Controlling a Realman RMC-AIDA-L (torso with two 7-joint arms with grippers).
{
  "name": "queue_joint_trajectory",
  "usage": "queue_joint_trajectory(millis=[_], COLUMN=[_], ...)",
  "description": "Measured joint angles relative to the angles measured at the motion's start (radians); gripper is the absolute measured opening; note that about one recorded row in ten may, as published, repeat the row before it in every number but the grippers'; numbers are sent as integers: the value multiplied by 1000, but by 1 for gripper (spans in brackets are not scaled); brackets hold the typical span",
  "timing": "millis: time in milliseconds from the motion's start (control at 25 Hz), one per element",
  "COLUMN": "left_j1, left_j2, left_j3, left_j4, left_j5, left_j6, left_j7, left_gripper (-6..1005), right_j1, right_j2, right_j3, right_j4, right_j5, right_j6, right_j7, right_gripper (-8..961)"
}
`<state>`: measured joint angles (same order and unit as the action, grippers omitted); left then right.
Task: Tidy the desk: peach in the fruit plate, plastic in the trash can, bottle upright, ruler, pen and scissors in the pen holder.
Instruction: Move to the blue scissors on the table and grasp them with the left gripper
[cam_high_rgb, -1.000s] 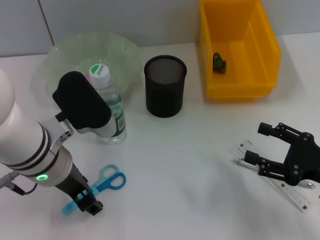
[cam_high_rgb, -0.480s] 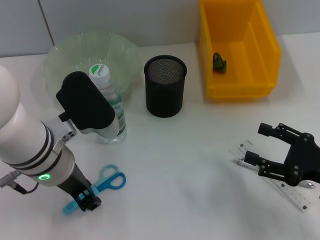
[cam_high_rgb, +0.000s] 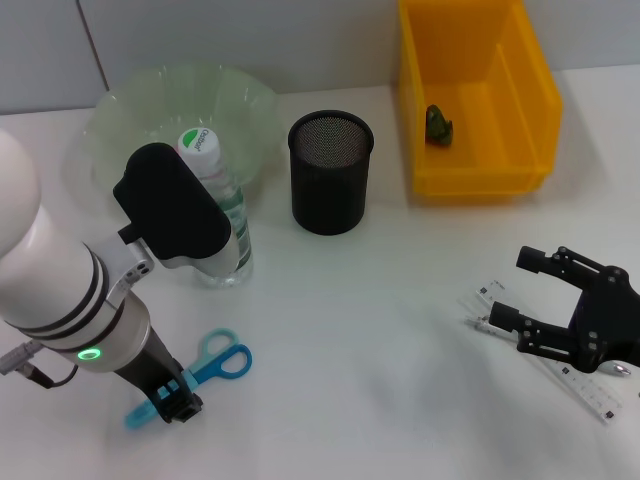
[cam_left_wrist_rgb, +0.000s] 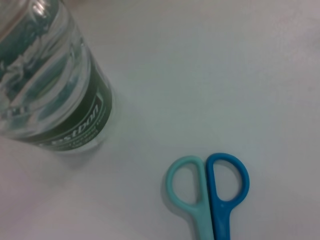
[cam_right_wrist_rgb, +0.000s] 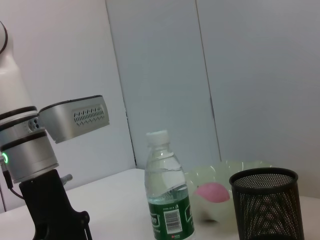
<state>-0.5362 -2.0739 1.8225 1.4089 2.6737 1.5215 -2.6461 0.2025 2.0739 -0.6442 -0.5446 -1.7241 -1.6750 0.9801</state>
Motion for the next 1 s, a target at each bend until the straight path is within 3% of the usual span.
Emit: queue_joint_trajectory(millis=[1000], left_j1=[-20], left_j2=[-3], left_j3=[28], left_j4=[-34], left_j5=[44], left_j6=[-17], left_j7=[-9], left_gripper=[278], right_j1=[0], right_j2=[0], right_j3=[-4], right_j4=[1], right_j5=[0], right_j6=[0], right_j7=[0], right_gripper=[831])
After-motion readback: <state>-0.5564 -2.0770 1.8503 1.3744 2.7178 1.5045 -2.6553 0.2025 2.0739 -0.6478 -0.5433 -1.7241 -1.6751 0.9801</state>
